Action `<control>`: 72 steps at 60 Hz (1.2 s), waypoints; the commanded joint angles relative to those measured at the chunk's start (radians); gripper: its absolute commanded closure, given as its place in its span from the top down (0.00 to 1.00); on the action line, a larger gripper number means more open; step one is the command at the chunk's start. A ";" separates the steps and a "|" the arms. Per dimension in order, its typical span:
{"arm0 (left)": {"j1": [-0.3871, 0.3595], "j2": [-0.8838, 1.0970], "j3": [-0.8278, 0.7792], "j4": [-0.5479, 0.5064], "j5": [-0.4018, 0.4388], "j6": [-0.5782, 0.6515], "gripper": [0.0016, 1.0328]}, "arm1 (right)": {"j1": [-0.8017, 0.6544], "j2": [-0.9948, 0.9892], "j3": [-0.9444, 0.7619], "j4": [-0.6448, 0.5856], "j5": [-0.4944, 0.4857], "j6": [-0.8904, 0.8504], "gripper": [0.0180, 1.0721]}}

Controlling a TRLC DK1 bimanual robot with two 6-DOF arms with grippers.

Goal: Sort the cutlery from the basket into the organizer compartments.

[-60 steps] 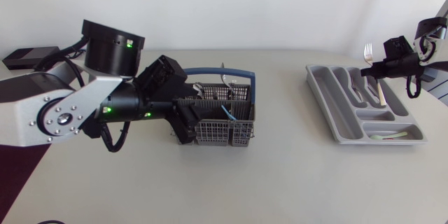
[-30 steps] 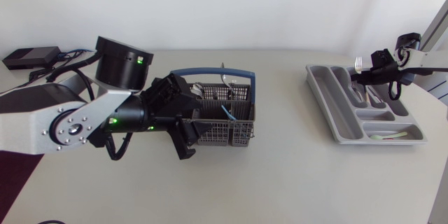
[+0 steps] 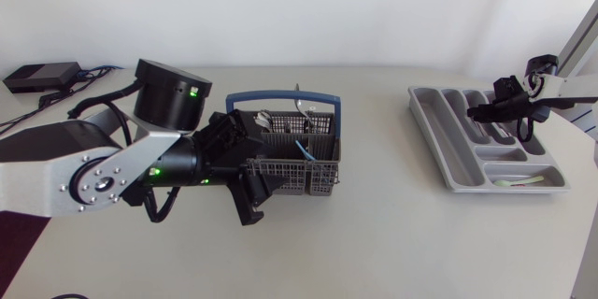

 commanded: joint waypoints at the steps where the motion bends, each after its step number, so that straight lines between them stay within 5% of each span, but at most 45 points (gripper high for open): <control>1: -0.011 0.002 -0.033 0.009 0.006 0.008 0.68 | -0.010 -0.029 -0.069 0.013 -0.001 0.021 0.46; 10: -0.022 -0.010 -0.046 0.020 0.006 0.000 0.68 | -0.002 -0.192 -0.256 0.105 -0.003 0.007 0.58; 40: -0.030 -0.044 -0.070 0.020 0.006 -0.015 0.68 | 0.320 -1.044 -1.107 0.282 -0.162 -0.198 0.61; 58: -0.031 -0.059 -0.076 0.011 0.005 -0.020 0.68 | 0.624 -1.295 -1.300 0.268 -0.167 -0.175 0.61; 72: -0.028 -0.065 -0.079 -0.003 0.005 -0.024 0.68 | 0.808 -1.287 -1.319 0.300 -0.152 -0.124 0.61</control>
